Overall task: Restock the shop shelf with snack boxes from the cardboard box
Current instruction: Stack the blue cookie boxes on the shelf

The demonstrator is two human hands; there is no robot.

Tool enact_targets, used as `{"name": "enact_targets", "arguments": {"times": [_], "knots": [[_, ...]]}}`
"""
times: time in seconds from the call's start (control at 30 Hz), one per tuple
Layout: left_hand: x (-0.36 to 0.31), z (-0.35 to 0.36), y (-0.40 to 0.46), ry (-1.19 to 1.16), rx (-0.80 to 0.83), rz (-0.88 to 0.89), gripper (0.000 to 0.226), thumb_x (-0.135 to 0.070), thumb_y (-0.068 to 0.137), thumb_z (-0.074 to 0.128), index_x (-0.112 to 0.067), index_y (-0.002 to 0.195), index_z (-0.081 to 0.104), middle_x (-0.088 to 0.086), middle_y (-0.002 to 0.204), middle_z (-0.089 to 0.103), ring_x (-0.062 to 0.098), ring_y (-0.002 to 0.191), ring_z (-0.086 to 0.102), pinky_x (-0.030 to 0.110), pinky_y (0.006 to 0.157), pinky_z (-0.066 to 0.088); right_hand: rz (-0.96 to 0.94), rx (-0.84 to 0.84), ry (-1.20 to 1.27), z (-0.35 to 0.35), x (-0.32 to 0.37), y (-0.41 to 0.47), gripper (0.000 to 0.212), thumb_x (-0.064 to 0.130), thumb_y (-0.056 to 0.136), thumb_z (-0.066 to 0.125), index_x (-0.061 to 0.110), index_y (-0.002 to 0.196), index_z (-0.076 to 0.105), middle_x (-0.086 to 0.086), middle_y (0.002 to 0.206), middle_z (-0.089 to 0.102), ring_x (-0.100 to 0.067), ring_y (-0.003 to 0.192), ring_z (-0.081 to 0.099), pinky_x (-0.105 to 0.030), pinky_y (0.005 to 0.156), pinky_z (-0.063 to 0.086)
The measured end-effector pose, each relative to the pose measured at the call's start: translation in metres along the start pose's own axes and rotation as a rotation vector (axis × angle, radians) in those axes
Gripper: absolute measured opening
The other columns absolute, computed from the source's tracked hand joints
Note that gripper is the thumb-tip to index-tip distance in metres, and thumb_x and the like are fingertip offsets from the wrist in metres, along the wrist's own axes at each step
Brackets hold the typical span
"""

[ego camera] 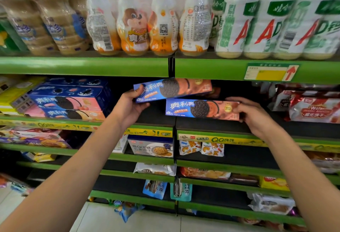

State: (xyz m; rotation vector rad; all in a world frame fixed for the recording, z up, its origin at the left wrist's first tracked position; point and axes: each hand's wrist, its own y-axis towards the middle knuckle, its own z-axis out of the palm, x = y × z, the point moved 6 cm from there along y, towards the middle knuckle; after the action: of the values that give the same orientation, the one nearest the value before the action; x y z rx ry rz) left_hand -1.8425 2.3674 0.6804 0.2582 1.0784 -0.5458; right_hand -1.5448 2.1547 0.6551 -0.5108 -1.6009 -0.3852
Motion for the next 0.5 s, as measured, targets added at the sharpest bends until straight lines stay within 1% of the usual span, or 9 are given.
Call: {"name": "enact_targets", "arguments": {"times": [0.07,0.1,0.17,0.23,0.3,0.33,0.37,0.43,0.5], "knots": [[0.003,0.011,0.0,-0.006,0.011,0.015,0.031,-0.015,0.096,0.054,-0.015,0.075,0.078,-0.003,0.078,0.074,0.008,0.069,0.069,0.021,0.054,0.053,-0.014,0.016,-0.004,0.0,-0.001,-0.001,0.041,0.005,0.074,0.056,0.033,0.094,0.077,0.005,0.083,0.074,-0.012,0.075,0.06,-0.028,0.058,0.035],[0.004,0.017,-0.001,-0.017,0.008,0.023,0.029,-0.015,0.097,0.053,-0.014,0.078,0.076,-0.003,0.077,0.074,0.008,0.068,0.069,0.021,0.054,0.053,-0.022,0.026,-0.003,0.0,-0.002,-0.001,0.045,-0.001,0.075,0.054,0.032,0.095,0.077,0.002,0.087,0.075,-0.016,0.081,0.062,-0.031,0.066,0.039],[0.004,0.028,-0.001,-0.041,0.006,0.037,0.016,-0.015,0.096,0.054,-0.01,0.089,0.068,-0.001,0.077,0.073,0.009,0.069,0.068,0.021,0.055,0.054,-0.028,0.043,0.01,-0.001,-0.004,-0.002,0.052,-0.009,0.074,0.052,0.029,0.098,0.078,-0.004,0.096,0.076,-0.029,0.095,0.066,-0.042,0.082,0.044],[0.004,0.037,0.0,-0.034,0.012,0.053,0.009,-0.014,0.096,0.055,-0.009,0.095,0.062,-0.001,0.078,0.072,0.011,0.07,0.067,0.021,0.054,0.052,-0.037,0.059,0.012,0.0,-0.004,-0.003,0.054,-0.01,0.074,0.052,0.029,0.101,0.077,-0.007,0.098,0.076,-0.032,0.099,0.067,-0.047,0.089,0.046],[0.007,0.042,0.001,0.085,0.023,0.075,0.004,-0.012,0.095,0.058,-0.01,0.097,0.06,0.0,0.081,0.071,0.014,0.07,0.065,0.021,0.048,0.047,-0.042,0.056,0.045,-0.001,-0.006,0.0,0.059,-0.013,0.073,0.052,0.03,0.108,0.073,-0.009,0.102,0.074,-0.028,0.098,0.068,-0.045,0.09,0.047],[0.01,0.044,0.001,0.192,0.032,0.083,0.005,-0.012,0.094,0.06,-0.011,0.099,0.059,0.002,0.086,0.071,0.016,0.071,0.064,0.022,0.045,0.044,-0.039,0.052,0.063,-0.002,-0.008,0.001,0.064,-0.014,0.073,0.052,0.031,0.115,0.069,-0.009,0.106,0.071,-0.023,0.095,0.069,-0.039,0.088,0.049],[0.015,0.044,0.0,0.307,0.043,0.087,0.012,-0.015,0.093,0.063,-0.012,0.104,0.058,0.005,0.094,0.071,0.019,0.074,0.065,0.023,0.044,0.041,-0.032,0.053,0.071,-0.002,-0.01,0.003,0.069,-0.016,0.073,0.053,0.031,0.122,0.063,-0.008,0.108,0.067,-0.017,0.092,0.069,-0.034,0.085,0.05],[0.025,0.042,-0.001,0.464,0.056,0.088,0.03,-0.023,0.09,0.069,-0.013,0.115,0.056,0.011,0.113,0.07,0.03,0.087,0.067,0.03,0.051,0.042,-0.021,0.082,0.078,-0.002,-0.013,0.005,0.075,-0.013,0.07,0.061,0.033,0.128,0.055,-0.008,0.108,0.065,-0.014,0.09,0.07,-0.032,0.084,0.048],[0.032,0.041,-0.002,0.478,0.062,0.065,0.042,-0.029,0.085,0.073,-0.014,0.12,0.056,0.011,0.119,0.069,0.041,0.104,0.066,0.048,0.07,0.05,-0.01,0.107,0.095,0.0,-0.013,0.004,0.074,0.005,0.059,0.076,0.039,0.122,0.058,-0.009,0.107,0.067,-0.017,0.092,0.07,-0.034,0.088,0.047]]}}
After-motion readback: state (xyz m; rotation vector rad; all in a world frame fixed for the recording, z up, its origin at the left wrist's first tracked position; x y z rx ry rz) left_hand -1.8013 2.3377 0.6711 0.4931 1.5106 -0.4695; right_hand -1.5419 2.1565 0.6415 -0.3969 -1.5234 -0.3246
